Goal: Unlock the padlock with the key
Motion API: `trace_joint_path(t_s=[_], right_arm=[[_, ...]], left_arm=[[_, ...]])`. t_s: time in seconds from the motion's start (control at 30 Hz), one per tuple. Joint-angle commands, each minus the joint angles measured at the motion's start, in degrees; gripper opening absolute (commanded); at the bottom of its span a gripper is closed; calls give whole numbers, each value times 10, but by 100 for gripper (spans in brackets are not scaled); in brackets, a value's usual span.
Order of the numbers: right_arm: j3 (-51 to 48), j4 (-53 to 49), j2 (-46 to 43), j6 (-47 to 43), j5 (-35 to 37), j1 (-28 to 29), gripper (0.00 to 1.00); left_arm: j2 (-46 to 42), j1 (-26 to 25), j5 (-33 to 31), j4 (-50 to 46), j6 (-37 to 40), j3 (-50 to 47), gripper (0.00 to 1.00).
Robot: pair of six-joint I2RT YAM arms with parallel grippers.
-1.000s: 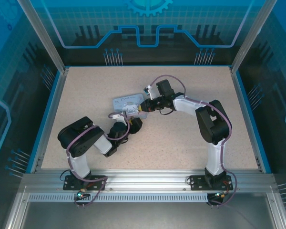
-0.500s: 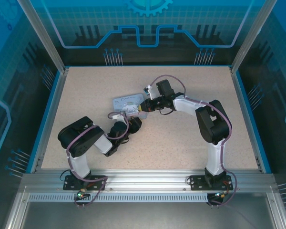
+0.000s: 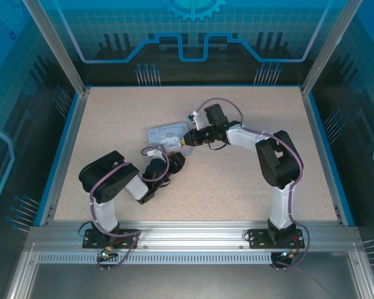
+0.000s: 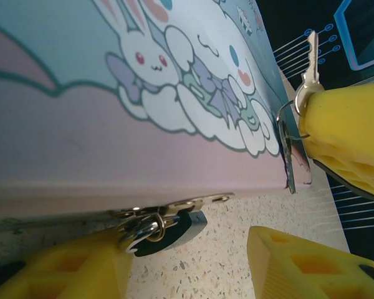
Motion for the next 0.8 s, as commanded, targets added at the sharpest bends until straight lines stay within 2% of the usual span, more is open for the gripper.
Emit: trace_joint_path(t_s=[0.0,0.47,0.77], right_arm=[[-5,-14,16,2,-2,-3,1],[-7,-11,15,4,-3,-2,0],[-7,-12,13,4,-2,-1,0]], left_arm=[[4,-9,-14,43,-14,3,51],[-7,-16,-45,58,-23,-13,28],[17,-17,-44,30,-44,1,35]])
